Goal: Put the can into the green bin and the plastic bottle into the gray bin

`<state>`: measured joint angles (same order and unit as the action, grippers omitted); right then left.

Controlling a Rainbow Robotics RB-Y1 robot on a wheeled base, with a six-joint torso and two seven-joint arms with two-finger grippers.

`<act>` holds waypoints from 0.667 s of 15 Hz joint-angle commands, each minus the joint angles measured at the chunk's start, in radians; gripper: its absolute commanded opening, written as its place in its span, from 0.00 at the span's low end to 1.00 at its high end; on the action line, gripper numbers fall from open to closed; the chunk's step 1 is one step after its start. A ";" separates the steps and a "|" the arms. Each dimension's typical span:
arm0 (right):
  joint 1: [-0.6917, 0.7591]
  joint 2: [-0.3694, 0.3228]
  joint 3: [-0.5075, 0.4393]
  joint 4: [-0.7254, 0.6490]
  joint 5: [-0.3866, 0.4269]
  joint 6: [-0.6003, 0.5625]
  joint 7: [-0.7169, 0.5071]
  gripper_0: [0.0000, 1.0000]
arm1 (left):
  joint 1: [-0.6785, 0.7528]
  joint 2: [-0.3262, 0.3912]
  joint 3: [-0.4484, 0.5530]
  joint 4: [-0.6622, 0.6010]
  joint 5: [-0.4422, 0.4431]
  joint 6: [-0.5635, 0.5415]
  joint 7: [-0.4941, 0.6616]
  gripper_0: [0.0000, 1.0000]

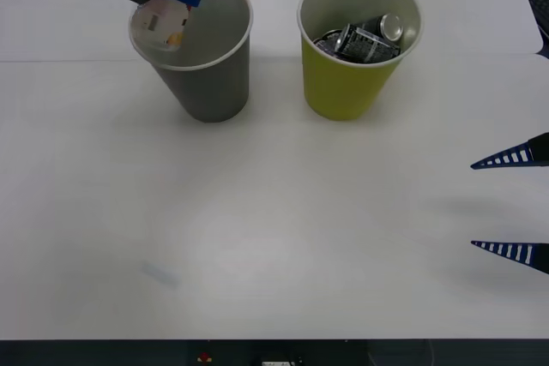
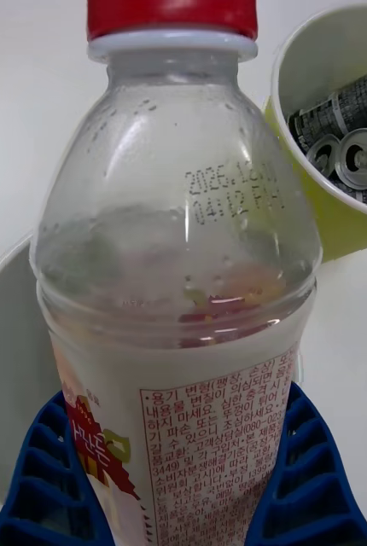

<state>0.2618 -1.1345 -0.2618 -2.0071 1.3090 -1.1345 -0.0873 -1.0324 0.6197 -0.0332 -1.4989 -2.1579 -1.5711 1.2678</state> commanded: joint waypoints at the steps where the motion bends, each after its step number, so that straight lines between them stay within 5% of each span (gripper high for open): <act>1: 0.000 0.000 0.000 0.000 0.000 0.000 0.000 1.00 | -0.008 -0.026 -0.021 0.011 -0.065 0.003 0.019 0.00; 7: 0.000 0.000 0.000 0.000 0.000 0.000 0.000 1.00 | -0.018 -0.044 -0.030 0.060 -0.080 0.034 0.018 0.06; 8: 0.000 0.000 0.000 0.000 0.000 0.000 0.000 1.00 | -0.018 -0.044 -0.030 0.060 -0.079 0.034 0.015 0.31; 9: 0.000 0.000 0.000 0.000 0.000 0.000 0.000 1.00 | -0.018 -0.043 -0.030 0.059 -0.079 0.034 -0.002 0.82; 10: 0.000 0.000 0.000 0.000 0.000 0.000 0.000 1.00 | -0.018 -0.043 -0.030 0.060 -0.079 0.034 -0.005 1.00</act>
<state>0.2618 -1.1345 -0.2618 -2.0071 1.3090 -1.1345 -0.0872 -1.0508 0.5763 -0.0629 -1.4396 -2.2372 -1.5373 1.2665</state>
